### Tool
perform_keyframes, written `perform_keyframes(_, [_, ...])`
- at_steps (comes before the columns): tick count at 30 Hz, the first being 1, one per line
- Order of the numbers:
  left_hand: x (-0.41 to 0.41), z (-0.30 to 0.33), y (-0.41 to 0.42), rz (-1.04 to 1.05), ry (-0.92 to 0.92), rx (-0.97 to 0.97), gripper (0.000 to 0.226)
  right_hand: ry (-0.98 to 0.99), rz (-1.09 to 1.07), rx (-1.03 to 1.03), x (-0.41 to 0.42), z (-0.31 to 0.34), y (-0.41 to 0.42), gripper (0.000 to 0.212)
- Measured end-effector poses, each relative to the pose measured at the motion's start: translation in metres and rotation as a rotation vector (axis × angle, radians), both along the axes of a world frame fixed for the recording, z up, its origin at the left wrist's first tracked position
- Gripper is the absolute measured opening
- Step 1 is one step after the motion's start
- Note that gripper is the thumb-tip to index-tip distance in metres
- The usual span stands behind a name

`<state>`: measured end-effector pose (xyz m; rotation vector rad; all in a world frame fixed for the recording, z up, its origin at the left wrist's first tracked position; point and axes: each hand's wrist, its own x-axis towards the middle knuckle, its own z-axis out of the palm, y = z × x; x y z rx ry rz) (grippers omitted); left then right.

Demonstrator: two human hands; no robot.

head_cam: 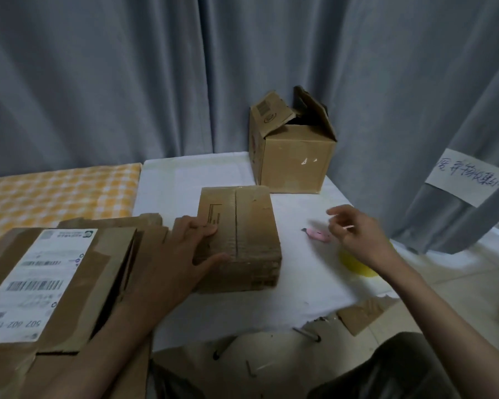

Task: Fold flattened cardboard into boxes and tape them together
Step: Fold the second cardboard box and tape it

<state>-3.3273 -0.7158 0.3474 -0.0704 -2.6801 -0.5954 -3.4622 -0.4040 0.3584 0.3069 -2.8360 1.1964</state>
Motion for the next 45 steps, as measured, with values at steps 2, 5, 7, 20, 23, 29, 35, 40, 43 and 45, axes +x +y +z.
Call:
perform_keyframes(2, [0.002,-0.005,0.011,0.023,-0.004,-0.039,0.06,0.03,-0.051,0.125,0.007,-0.007,0.027,0.026])
perform_keyframes(5, [-0.001,-0.012,0.02,0.046,-0.093,0.036,0.07,0.049,-0.044,0.266,0.018,-0.024,0.049,0.033])
perform_keyframes(7, [-0.004,-0.011,0.023,0.061,-0.075,-0.009,0.069,0.032,-0.034,0.414,0.023,-0.034,0.053,0.03])
perform_keyframes(20, [-0.018,0.033,0.095,-0.205,0.057,0.205,0.03,0.251,0.199,0.009,0.08,0.012,0.039,0.023])
perform_keyframes(23, [-0.023,0.041,0.118,-0.324,0.037,0.314,0.036,0.21,0.259,-0.024,0.095,0.023,0.032,0.019])
perform_keyframes(29, [-0.028,0.04,0.138,-0.439,0.002,0.368,0.029,0.127,0.316,-0.063,0.107,0.033,0.032,0.028])
perform_keyframes(35, [-0.022,0.039,0.141,-0.337,0.161,0.521,0.01,0.044,0.322,-0.143,0.109,0.041,0.036,0.028])
perform_keyframes(40, [-0.015,0.042,0.139,-0.267,0.24,0.559,0.015,-0.1,0.317,-0.15,0.107,0.045,0.034,0.011])
perform_keyframes(43, [-0.013,0.045,0.128,-0.208,0.1,0.555,0.008,-0.08,0.236,-0.08,0.102,0.046,0.037,0.019])
perform_keyframes(45, [-0.006,0.048,0.121,-0.199,-0.069,0.652,0.005,-0.167,0.236,-0.186,0.102,0.047,0.037,0.031])
